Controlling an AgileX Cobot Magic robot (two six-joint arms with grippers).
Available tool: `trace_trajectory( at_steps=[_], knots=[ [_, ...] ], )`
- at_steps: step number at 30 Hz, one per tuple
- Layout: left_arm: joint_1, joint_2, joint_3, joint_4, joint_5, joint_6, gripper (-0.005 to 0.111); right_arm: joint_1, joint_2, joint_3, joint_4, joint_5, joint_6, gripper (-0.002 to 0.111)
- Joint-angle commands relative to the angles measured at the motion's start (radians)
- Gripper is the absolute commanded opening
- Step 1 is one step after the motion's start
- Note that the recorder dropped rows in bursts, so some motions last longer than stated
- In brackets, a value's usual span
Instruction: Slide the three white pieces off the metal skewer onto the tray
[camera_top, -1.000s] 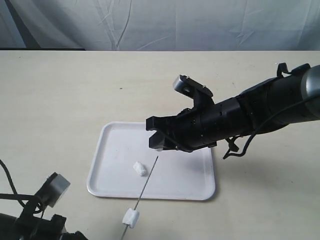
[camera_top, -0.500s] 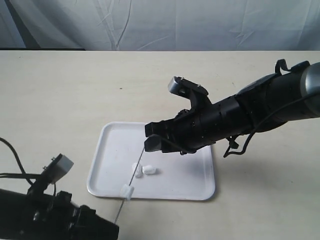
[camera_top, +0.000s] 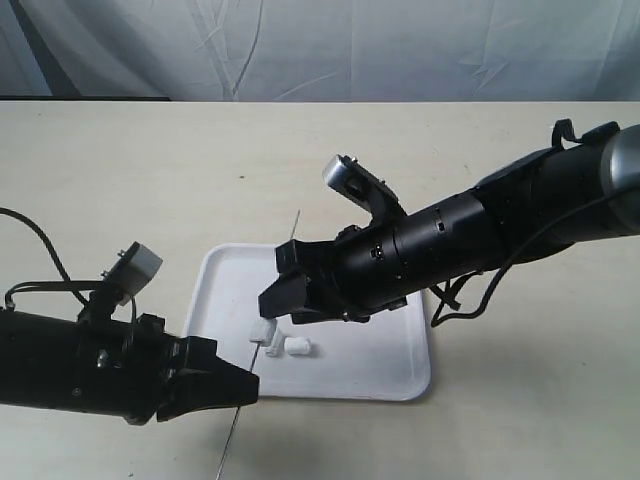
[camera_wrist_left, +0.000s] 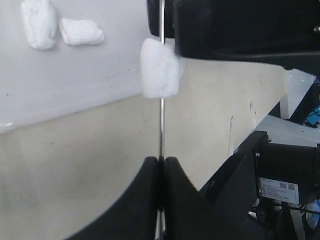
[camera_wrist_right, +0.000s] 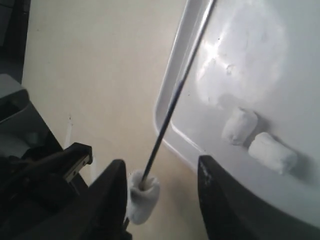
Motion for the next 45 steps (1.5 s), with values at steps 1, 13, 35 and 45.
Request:
trace_trajectory(
  at_steps=[1,13,35,45],
  knots=[
    [-0.002,-0.006,-0.006,0.001,0.006,-0.008,0.000,-0.003,0.001,-0.004,0.003,0.040,-0.003,0.043],
    [-0.002,-0.006,-0.026,0.001,0.016,-0.010,0.000,0.003,0.001,-0.004,0.002,0.094,0.017,0.043],
    [-0.002,-0.006,-0.036,0.001,0.037,-0.012,0.000,0.037,0.001,-0.004,-0.014,0.027,0.021,0.033],
    [-0.002,-0.006,-0.036,0.001,0.037,-0.015,0.000,0.037,0.001,-0.004,-0.014,0.027,0.021,0.033]
  ],
)
